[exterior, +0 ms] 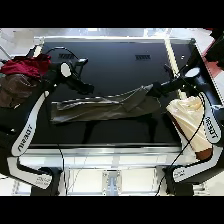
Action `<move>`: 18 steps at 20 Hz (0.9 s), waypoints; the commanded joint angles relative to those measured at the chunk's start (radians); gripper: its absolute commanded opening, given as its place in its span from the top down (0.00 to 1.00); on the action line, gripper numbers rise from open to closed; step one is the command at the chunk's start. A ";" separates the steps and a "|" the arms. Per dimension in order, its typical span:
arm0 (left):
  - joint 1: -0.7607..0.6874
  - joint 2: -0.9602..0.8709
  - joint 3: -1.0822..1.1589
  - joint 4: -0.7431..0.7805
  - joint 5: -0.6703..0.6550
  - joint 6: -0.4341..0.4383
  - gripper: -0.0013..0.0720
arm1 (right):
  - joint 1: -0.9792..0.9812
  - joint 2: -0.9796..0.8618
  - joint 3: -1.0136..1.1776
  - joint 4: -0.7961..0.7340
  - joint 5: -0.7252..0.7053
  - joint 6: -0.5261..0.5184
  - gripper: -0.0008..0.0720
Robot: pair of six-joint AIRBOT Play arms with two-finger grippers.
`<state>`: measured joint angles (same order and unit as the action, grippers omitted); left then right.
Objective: Fold the shirts.
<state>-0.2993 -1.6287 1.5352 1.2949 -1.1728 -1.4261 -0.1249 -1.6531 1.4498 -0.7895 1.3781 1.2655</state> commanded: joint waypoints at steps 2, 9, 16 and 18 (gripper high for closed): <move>-0.051 -0.097 0.000 -0.172 0.017 0.093 0.97 | 0.105 0.045 0.103 0.008 0.020 0.056 0.97; -0.149 -0.236 0.000 -0.166 0.104 0.106 0.97 | 0.328 0.045 0.283 0.008 -0.041 0.149 0.97; -0.101 -0.233 0.001 -0.166 0.082 0.107 0.97 | 0.490 0.045 0.412 0.007 -0.158 0.212 0.97; -0.049 -0.175 0.001 -0.166 0.025 0.108 0.97 | 0.521 0.039 0.412 0.006 -0.177 0.217 0.97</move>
<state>-0.3943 -1.8484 1.5352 1.1297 -1.0946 -1.3197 0.3450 -1.6100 1.8404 -0.7811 1.2472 1.4601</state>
